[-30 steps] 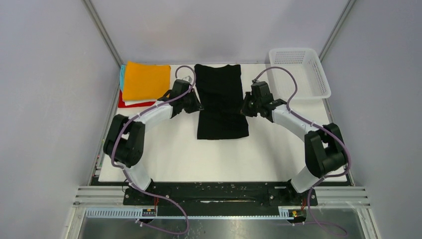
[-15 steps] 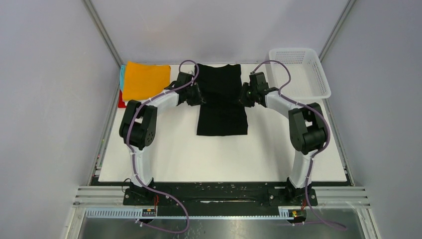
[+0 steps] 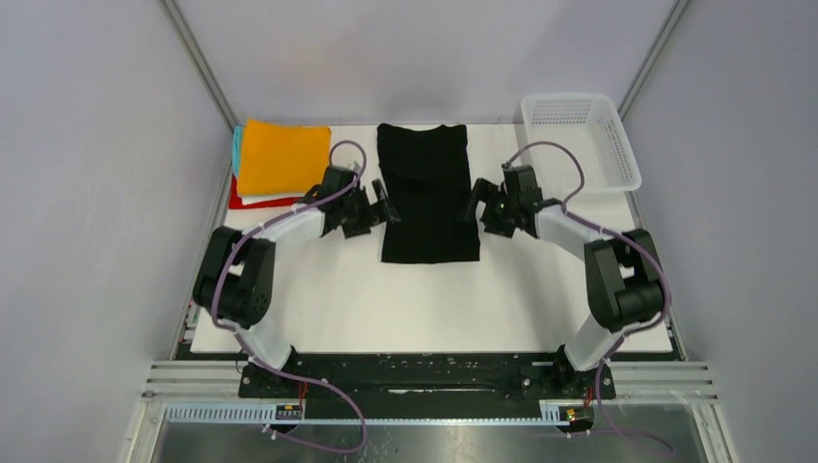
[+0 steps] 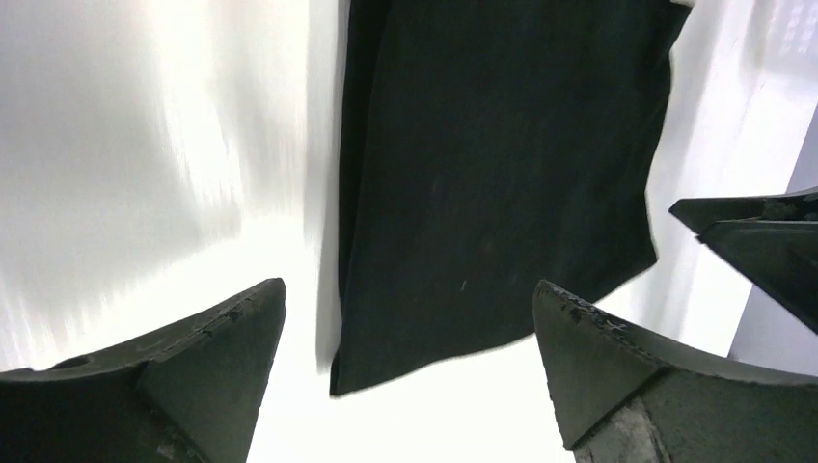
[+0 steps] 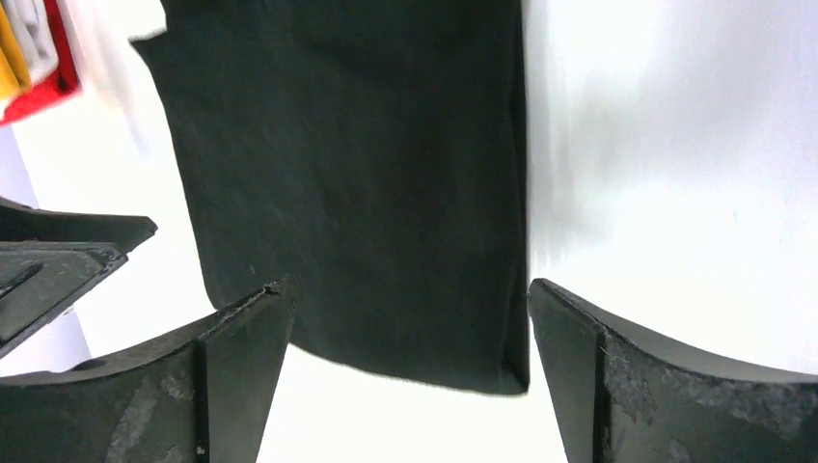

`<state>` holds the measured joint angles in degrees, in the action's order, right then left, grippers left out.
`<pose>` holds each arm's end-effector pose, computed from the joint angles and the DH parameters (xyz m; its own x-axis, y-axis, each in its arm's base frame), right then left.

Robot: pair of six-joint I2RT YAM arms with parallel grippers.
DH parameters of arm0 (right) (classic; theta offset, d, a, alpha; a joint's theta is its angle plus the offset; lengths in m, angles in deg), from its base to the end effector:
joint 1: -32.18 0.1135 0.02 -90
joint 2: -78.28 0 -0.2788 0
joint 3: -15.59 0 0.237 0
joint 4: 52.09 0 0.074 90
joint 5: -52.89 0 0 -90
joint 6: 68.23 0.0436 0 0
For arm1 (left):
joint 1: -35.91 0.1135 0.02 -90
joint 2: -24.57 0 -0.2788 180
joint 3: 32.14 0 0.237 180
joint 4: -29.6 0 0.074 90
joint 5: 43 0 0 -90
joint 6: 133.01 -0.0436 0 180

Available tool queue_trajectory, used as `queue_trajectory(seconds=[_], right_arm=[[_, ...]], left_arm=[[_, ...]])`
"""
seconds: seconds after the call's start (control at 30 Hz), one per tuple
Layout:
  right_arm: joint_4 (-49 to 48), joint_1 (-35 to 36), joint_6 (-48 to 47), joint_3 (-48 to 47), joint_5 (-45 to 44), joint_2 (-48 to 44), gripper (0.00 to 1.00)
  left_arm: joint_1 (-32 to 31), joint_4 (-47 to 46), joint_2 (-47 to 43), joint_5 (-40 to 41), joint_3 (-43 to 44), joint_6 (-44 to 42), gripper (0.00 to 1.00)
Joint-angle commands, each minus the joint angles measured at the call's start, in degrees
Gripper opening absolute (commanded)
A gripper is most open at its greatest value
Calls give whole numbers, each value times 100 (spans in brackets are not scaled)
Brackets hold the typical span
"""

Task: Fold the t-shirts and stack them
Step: Fold the folded rectangular tshirt in 1/3 of the way, then grab one side of the 2/3 rectangular tshirt with both arms

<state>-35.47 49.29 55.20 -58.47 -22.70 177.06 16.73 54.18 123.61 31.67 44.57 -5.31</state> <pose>0.3458 0.1178 0.2132 -0.7822 0.3175 -0.5360 -0.0390 0.8337 0.5508 0.3384 -0.1299 0.2140 -0.8438 -0.3309 -0.4225 -0.0361 0.8205 -0.5705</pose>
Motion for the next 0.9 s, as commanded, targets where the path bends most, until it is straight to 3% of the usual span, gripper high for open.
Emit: queue_trajectory(seconds=[0.0,0.13,0.33,0.5,0.7,0.87], right_arm=[[-383,16,186,945,183,-912,100],[-437,12,286,1584,211,-1351,100],[-351,22,363,1942,331,-1368,98],[-228,68,364,1968,472,-1301,93],[-225,160,401,2009,340,-1263,87],[159,294,327,1969,293,-1181,80]], left_arm=[[-209,-354,-577,-322,-878,320,99],[-503,-474,-832,-109,-1505,424,97],[-560,-554,-562,91,-1717,573,82],[-559,-490,-349,138,-1758,617,55],[-559,-414,-204,418,-1841,680,36],[-555,-377,7,533,-1755,744,0]])
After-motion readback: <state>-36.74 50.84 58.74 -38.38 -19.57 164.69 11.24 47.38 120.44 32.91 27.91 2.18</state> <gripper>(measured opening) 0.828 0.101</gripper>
